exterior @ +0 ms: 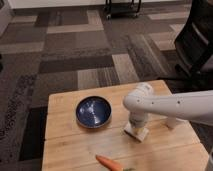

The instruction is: Wipe the white sponge on the table

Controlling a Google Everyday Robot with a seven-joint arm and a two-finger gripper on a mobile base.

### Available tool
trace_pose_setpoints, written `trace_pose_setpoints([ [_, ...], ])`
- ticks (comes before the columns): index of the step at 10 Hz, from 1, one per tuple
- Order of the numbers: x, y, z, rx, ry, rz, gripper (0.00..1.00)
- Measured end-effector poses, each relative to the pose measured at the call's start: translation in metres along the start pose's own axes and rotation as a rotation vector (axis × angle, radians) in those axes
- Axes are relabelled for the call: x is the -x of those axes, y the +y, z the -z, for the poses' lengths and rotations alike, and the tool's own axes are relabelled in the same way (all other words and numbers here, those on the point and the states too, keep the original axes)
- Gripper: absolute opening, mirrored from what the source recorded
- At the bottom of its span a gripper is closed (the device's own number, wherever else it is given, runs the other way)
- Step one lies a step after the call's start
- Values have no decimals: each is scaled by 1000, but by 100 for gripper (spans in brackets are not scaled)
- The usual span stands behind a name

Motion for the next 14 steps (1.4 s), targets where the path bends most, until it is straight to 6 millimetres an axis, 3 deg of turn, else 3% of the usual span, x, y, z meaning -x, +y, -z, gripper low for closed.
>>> trace_pose_setpoints([
  [5, 17, 16, 1, 22, -26, 34, 0],
  [8, 66, 10, -2, 13, -66, 112, 0],
  [9, 72, 6, -3, 10, -69, 118, 0],
  [10, 88, -13, -6, -8, -69, 123, 0],
  [11, 93, -22, -6, -18, -67, 122, 0],
  [12, 99, -44, -2, -46, -68, 110, 0],
  [14, 91, -69, 6, -77, -51, 75, 0],
])
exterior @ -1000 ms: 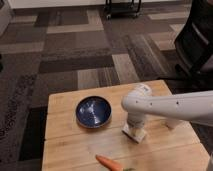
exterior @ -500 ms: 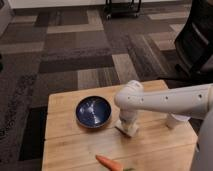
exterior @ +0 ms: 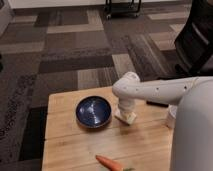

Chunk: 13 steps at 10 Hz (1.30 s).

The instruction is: Wipe the white sponge on the table

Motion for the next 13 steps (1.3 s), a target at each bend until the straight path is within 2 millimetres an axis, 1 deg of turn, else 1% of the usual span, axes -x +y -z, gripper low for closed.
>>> trace_pose_setpoints([
  [1, -13, -4, -2, 1, 19, -26, 0],
  [2, -22, -1, -5, 9, 31, -38, 0],
  [3, -31, 7, -10, 26, 43, -53, 0],
  [4, -45, 19, -15, 51, 58, -76, 0],
  [5, -54, 26, -16, 68, 65, -97, 0],
  [6, -65, 38, -17, 86, 73, -110, 0],
  [7, -67, 42, -17, 90, 74, -109, 0],
  [8, -70, 55, -14, 101, 74, -95, 0],
  [11, -44, 96, 3, 138, 18, -1, 0],
  [12, -26, 124, 10, 165, -12, 82, 0],
  [13, -18, 137, 14, 177, -25, 123, 0],
])
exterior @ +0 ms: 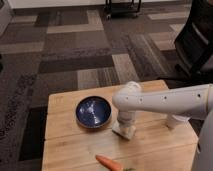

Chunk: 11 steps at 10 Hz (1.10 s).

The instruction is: Wipe the white sponge on the table

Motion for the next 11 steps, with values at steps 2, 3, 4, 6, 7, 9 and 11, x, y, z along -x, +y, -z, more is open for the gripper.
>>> trace_pose_setpoints([
  [2, 7, 10, 0, 13, -7, 41, 0],
  [3, 6, 10, -1, 12, 0, 40, 0],
  [4, -5, 4, -4, 6, 25, 18, 0],
  [6, -45, -19, -7, -36, 107, -71, 0],
  [7, -60, -26, -4, -51, 130, -105, 0],
  [9, -108, -35, 4, -86, 204, -227, 0],
  [11, -130, -30, 4, -87, 241, -287, 0],
])
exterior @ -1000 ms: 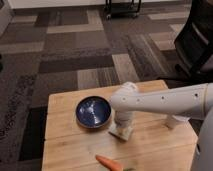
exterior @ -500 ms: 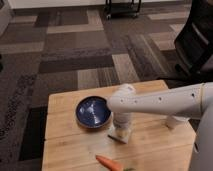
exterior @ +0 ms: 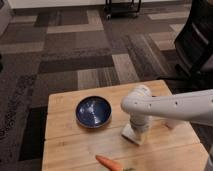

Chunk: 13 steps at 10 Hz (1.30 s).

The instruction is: Wipe the white sponge on the table

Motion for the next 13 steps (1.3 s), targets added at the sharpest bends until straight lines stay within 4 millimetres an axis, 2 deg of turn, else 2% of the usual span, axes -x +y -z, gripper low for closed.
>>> trace_pose_setpoints([
  [1, -12, 6, -6, 16, 20, -34, 0],
  [2, -16, 11, -8, 26, 26, -46, 0],
  [4, 3, 29, -1, 47, -11, -8, 0],
  [6, 31, 48, 3, 75, -64, 63, 0],
  [8, 57, 61, -4, 116, -107, 123, 0],
  [10, 68, 55, -5, 115, -126, 141, 0],
  [11, 79, 39, 0, 86, -147, 154, 0],
  [13, 80, 5, 6, 45, -152, 129, 0],
])
